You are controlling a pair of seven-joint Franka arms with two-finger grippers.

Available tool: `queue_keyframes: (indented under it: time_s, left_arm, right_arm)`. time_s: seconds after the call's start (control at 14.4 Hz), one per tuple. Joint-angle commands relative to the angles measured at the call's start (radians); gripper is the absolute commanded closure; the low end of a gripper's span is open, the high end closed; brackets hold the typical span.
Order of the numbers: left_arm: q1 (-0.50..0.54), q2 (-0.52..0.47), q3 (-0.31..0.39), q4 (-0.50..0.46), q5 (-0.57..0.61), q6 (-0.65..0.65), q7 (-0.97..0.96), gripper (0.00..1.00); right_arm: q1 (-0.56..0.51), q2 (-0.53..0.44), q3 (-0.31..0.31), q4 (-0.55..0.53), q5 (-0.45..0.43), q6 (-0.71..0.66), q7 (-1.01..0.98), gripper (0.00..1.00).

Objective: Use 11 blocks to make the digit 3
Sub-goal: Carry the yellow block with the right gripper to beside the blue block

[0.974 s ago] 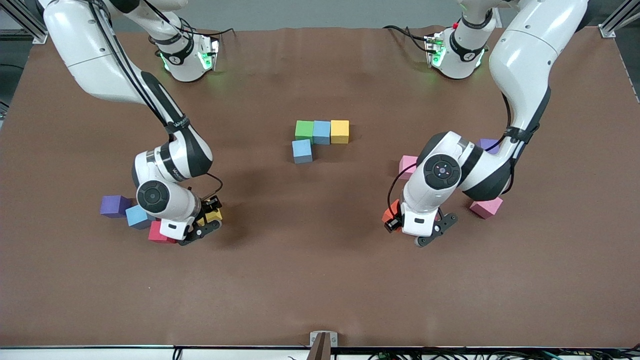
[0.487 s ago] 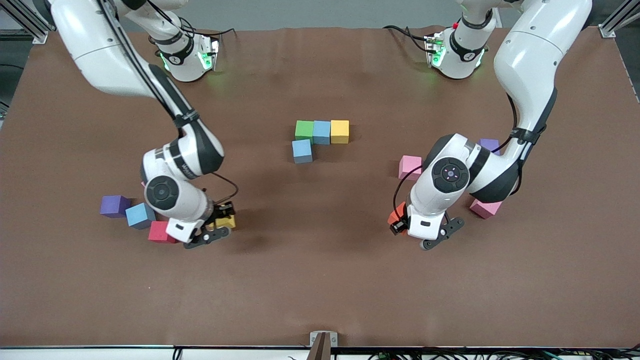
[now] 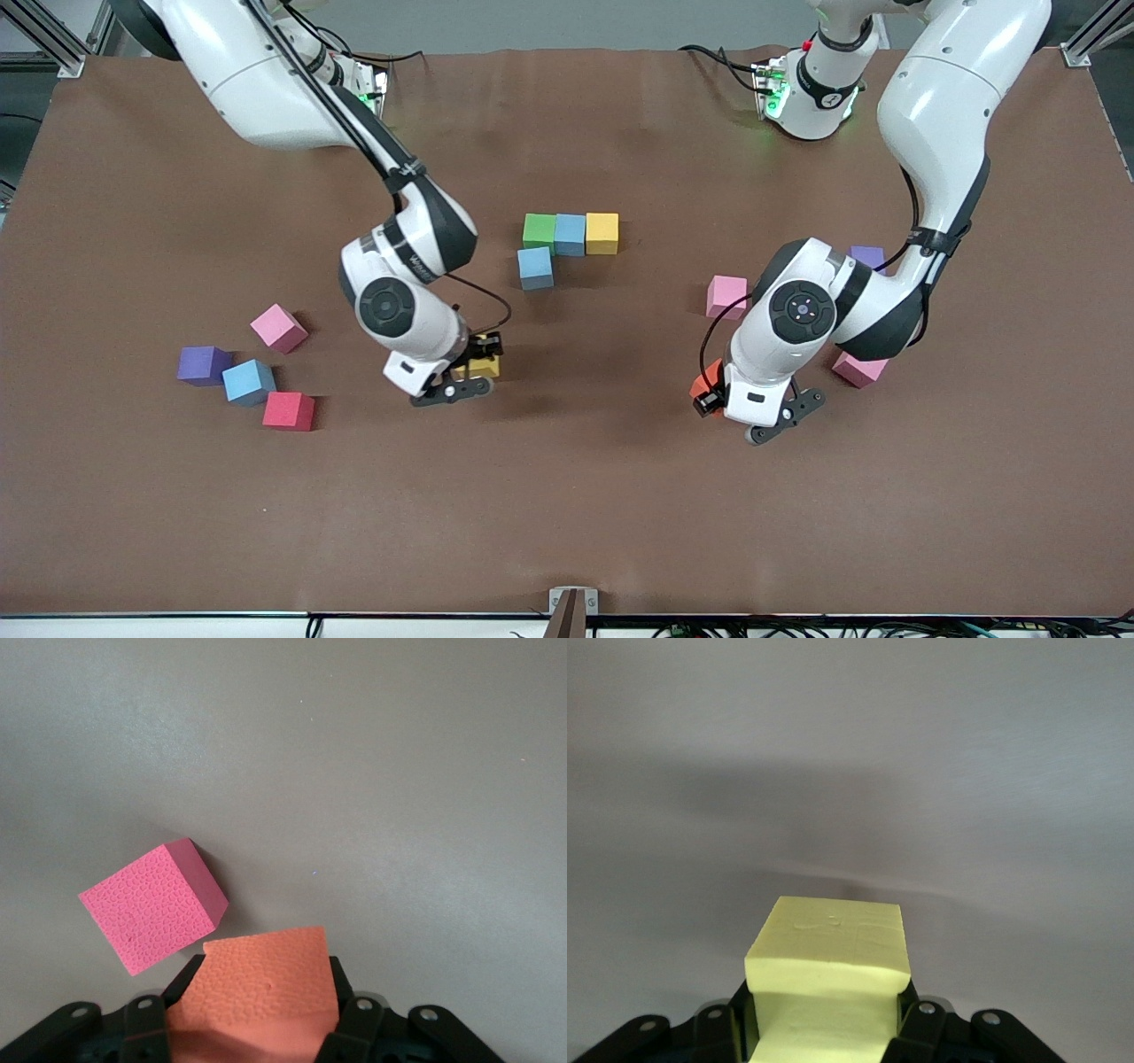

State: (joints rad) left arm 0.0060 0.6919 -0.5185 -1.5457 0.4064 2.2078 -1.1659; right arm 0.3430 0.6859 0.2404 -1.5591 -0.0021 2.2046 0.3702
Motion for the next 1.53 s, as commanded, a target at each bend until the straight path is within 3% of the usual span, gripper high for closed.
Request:
queue_keyframes:
  time_s: [0.0,0.35,1.46]
  left_arm:
    - [0.000,-0.006,-0.003,0.006,0.008,-0.016,0.026,0.78]
    - [0.000,-0.006,-0.005,0.006,0.000,-0.016,0.063,0.78]
    - [-0.003,-0.002,-0.005,-0.001,0.000,-0.014,0.112,0.78]
  right_arm:
    - [0.056,0.056,-0.007,0.068,0.016,-0.002,0.070,0.63]
    - [0.119,0.067,-0.007,0.062,0.025,-0.002,0.107,0.63]
    - [0.165,0.035,-0.004,-0.030,0.025,-0.065,0.199,0.63]
